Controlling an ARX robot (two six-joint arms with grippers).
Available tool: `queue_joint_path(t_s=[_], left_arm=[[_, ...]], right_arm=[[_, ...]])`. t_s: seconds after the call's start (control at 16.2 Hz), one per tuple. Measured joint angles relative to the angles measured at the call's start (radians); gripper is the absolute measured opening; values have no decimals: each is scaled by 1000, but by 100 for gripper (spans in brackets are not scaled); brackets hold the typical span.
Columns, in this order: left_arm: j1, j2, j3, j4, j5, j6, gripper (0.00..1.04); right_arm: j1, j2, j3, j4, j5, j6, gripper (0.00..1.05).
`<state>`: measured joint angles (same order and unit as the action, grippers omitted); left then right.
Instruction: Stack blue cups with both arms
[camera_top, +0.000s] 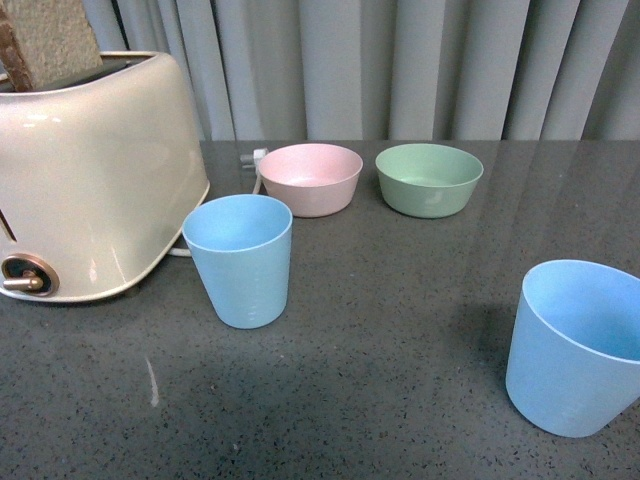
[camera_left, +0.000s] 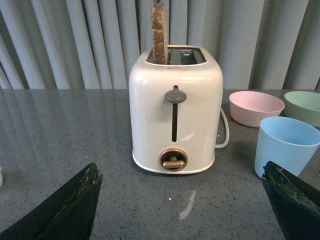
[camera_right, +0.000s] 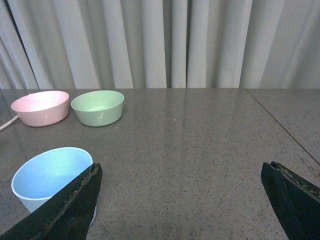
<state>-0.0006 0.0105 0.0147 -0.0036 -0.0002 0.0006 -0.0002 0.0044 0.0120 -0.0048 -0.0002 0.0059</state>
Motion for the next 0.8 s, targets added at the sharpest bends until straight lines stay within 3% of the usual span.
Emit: queue_joint_path(t_s=[0.8], left_arm=[[0, 0, 0, 0, 0, 0, 98]], right_arm=[[0, 0, 0, 0, 0, 0, 98]])
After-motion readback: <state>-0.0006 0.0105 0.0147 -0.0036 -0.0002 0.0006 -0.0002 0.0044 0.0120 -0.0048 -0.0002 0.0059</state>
